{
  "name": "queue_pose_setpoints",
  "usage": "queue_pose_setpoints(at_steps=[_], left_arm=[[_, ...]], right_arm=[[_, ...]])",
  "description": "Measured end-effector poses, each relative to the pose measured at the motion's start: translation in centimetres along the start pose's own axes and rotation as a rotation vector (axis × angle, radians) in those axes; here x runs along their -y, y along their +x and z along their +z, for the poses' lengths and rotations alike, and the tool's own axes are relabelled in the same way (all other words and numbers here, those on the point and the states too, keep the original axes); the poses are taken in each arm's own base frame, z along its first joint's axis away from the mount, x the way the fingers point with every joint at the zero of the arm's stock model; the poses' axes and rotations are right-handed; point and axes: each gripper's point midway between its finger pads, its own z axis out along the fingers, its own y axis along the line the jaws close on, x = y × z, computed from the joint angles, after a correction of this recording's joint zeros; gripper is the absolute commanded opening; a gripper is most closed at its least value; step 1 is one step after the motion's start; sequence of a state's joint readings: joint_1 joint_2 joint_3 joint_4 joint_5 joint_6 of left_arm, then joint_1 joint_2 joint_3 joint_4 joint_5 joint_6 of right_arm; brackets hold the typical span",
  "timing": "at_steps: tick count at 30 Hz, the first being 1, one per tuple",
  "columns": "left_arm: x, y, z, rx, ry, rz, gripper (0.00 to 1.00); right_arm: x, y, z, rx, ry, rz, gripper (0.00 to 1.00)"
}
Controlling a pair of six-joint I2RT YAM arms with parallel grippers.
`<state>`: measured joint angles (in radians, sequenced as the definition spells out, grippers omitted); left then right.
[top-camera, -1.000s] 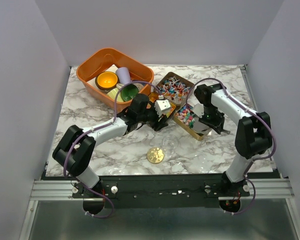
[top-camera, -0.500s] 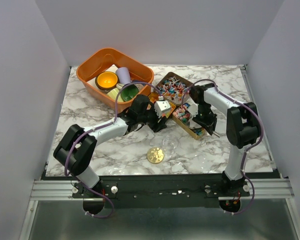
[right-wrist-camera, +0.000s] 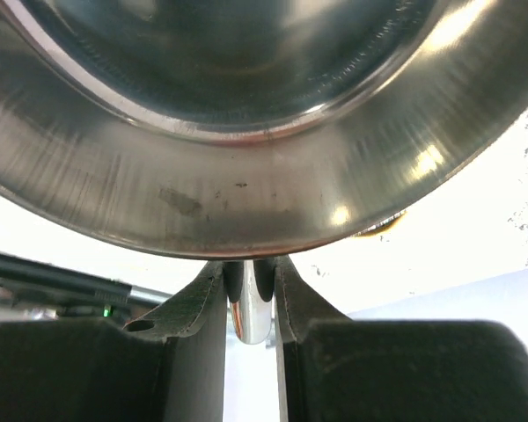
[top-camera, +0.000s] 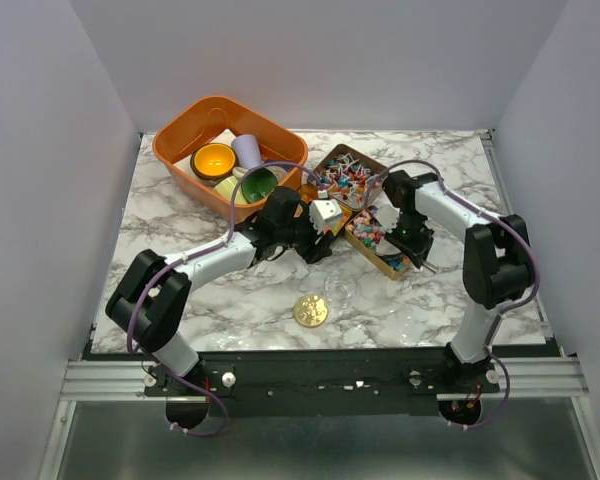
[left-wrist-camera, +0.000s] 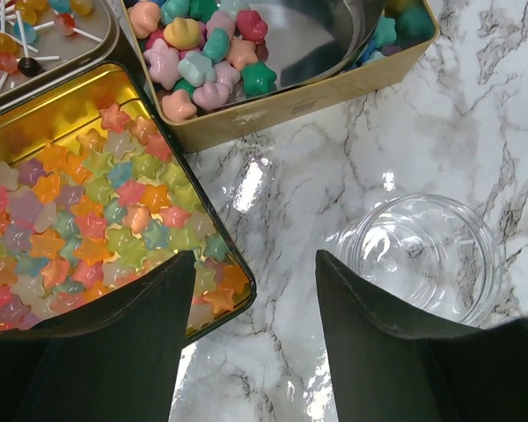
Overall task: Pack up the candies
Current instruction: Scoop the fake candies from the storage box.
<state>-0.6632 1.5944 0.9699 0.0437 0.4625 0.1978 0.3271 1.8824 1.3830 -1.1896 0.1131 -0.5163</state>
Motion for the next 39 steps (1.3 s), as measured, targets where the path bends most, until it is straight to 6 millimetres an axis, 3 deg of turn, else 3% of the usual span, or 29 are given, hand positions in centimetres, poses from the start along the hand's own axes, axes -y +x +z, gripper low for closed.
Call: queue_pose_setpoints(at_steps=[16, 27, 37, 39], left_arm=[[-0.6, -2.7, -2.3, -0.011, -0.033, 0.07, 0.68], [-1.2, -2.9, -3.6, -0.031, -0.063, 0.105, 0.68], [-1.5, -3.2, -4.0, -0.042, -0.074, 0.136, 0.69], [-1.5, -3.2, -4.0, -0.042, -0.074, 0.137, 0.68]], right_arm=[[0.2, -0.6, 0.4, 0.269, 0.09, 0.007, 0.01], [0.3, -0.9, 0.5, 0.418, 0.124, 0.011, 0.01], [0.3, -0.8, 0.2, 0.439, 0.127, 0.014, 0.01], [0.2, -0.8, 0.2, 0.43, 0.116, 0.015, 0.15]])
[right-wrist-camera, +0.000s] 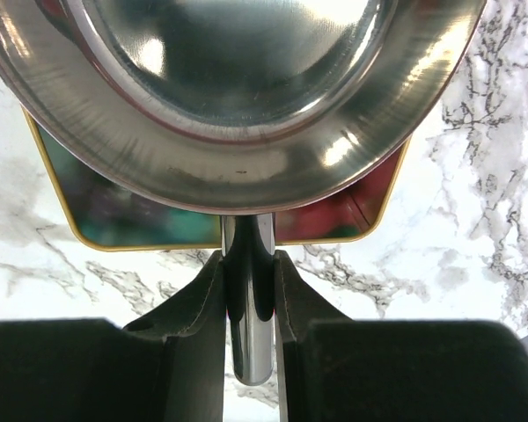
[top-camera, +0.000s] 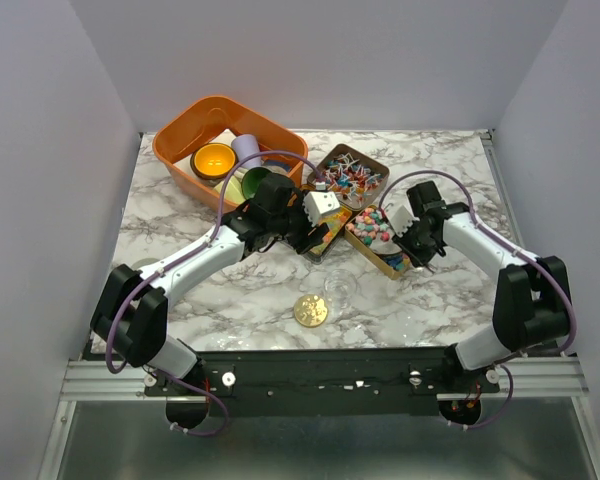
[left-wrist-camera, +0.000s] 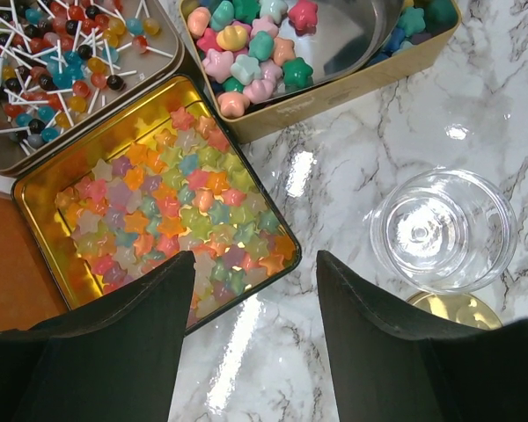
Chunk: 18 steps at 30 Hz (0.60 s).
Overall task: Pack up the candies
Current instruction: Scoop the fake candies from the storage box.
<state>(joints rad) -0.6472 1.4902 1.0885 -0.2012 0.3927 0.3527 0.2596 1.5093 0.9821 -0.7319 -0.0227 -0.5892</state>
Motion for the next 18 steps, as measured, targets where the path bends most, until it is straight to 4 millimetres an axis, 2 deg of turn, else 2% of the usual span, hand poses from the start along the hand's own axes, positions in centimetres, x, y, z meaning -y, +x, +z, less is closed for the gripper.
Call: queue_pose_setpoints(at_steps=[2, 5, 11, 18], left_arm=[[0.0, 0.1, 0.0, -0.003, 0.001, 0.0, 0.69], [0.0, 0.1, 0.0, -0.003, 0.001, 0.001, 0.69], [0.0, 0.1, 0.0, -0.003, 0.001, 0.001, 0.69], [0.0, 0.0, 0.0, -0.001, 0.001, 0.0, 0.69]], right_arm=[[-0.1, 0.0, 0.0, -0.028, -0.02, 0.01, 0.28], [-0.2, 0.0, -0.1, -0.056, -0.045, 0.026, 0.38], [-0.9, -0.7, -0.5, -0.036, -0.093, 0.062, 0.49], [-0.8, -1.5, -2.1, 0.016, -0.08, 0.063, 0.5]])
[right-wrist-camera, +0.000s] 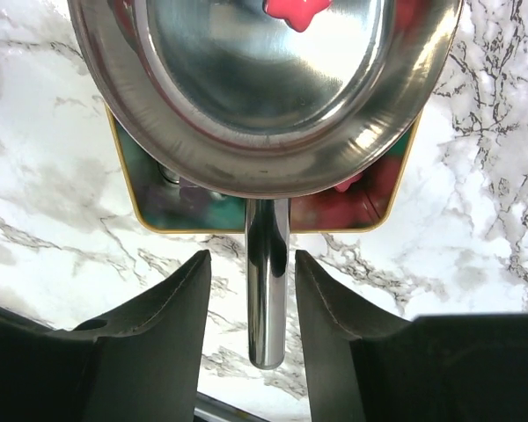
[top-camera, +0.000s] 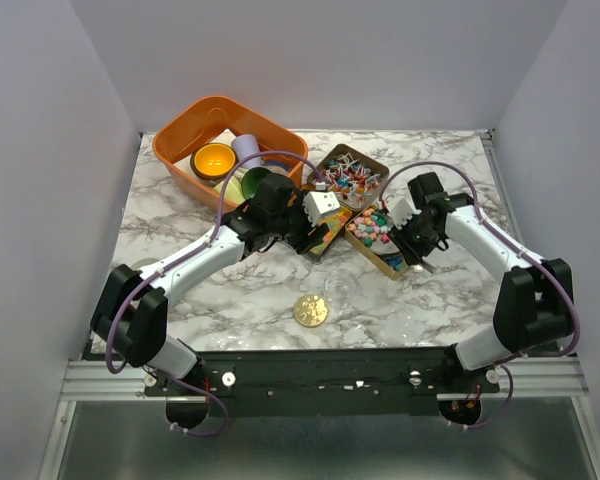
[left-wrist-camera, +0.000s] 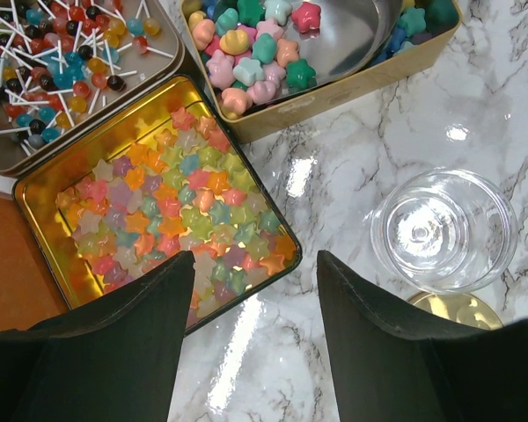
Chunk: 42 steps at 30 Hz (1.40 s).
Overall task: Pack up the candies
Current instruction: Scoop the fake candies from the storage box.
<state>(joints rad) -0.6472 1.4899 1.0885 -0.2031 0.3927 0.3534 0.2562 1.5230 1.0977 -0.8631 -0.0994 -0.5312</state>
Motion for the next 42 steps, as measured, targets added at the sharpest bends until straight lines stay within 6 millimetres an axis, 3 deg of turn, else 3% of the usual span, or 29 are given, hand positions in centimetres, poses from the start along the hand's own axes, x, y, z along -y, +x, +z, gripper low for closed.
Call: queue_pose_setpoints(at_steps=[7, 13, 21, 42], left_arm=[[0.0, -0.2, 0.0, 0.006, -0.003, -0.008, 0.69], [0.0, -0.2, 0.0, 0.008, -0.003, -0.017, 0.69], [0.0, -0.3, 0.0, 0.012, -0.005, -0.02, 0.69], [-0.1, -0.7, -0.4, 0.022, -0.009, 0.006, 0.69]], right_arm=[[0.2, -0.5, 0.3, 0.0, -0.005, 0.003, 0.49], [0.5, -0.8, 2.0, -0.026, -0.024, 0.012, 0.45], [0.5, -0.7, 2.9, -0.03, -0.027, 0.031, 0.01], [-0.5, -0.3, 1.3, 0.08, 0.006, 0.033, 0.01]])
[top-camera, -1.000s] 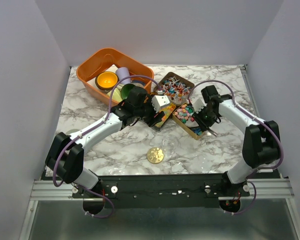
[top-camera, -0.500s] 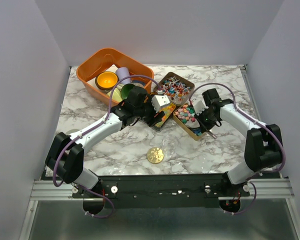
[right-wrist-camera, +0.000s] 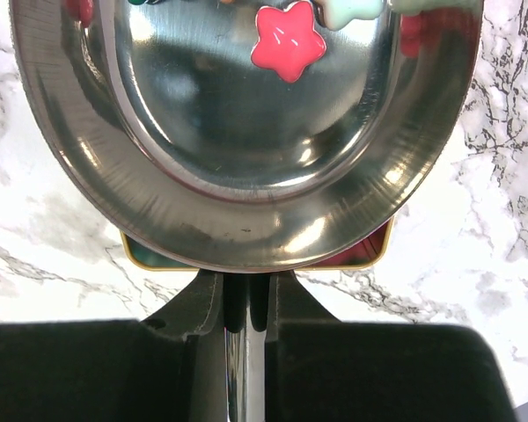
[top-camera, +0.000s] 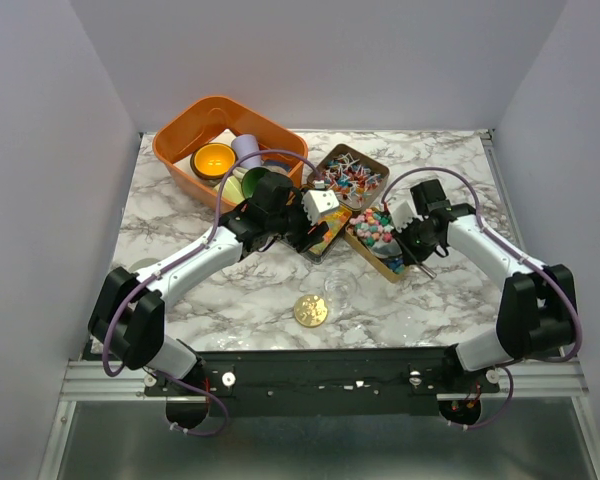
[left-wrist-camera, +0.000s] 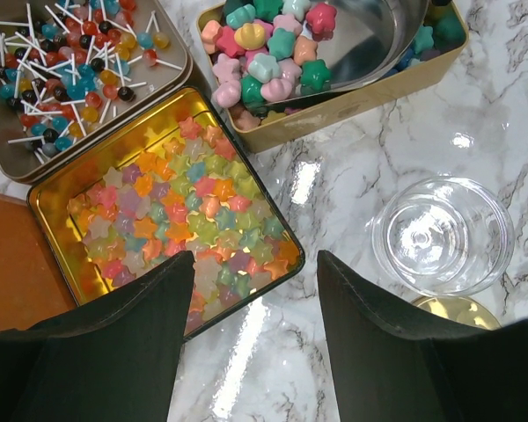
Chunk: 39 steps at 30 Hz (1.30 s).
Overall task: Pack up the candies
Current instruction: Scoop the fake candies from the storage box.
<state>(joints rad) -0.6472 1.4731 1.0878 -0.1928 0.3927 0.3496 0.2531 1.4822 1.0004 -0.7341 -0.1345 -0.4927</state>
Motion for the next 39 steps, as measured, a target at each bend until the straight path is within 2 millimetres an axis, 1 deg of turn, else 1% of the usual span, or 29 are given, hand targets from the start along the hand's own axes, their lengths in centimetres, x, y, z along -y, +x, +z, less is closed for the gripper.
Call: queue_pose_setpoints(at_steps=[6, 16, 23, 30, 39], left_arm=[[0.0, 0.1, 0.0, -0.005, 0.002, 0.004, 0.69], [0.1, 0.4, -0.1, -0.021, 0.008, 0.009, 0.7], [-0.5, -0.7, 0.2, -0.008, 0.003, 0.018, 0.7], [-0.8, -1.3, 0.2, -0.008, 0.003, 0.042, 0.7], [-0.8, -0.8, 0.6, -0.022, 0.009, 0.033, 0.7]], right_arm=[[0.2, 0.0, -0.1, 0.013, 0.001, -0.01, 0.01], [0.8, 1.1, 0.5, 0.034, 0.005, 0.023, 0.01], [1.5, 1.4, -0.1, 0.073, 0.031, 0.034, 0.01], [1.4, 1.6, -0.2, 0.089, 0.039, 0.015, 0.01], [1.2, 2.4, -1.2, 0.105, 0.059, -0.028, 0.01]])
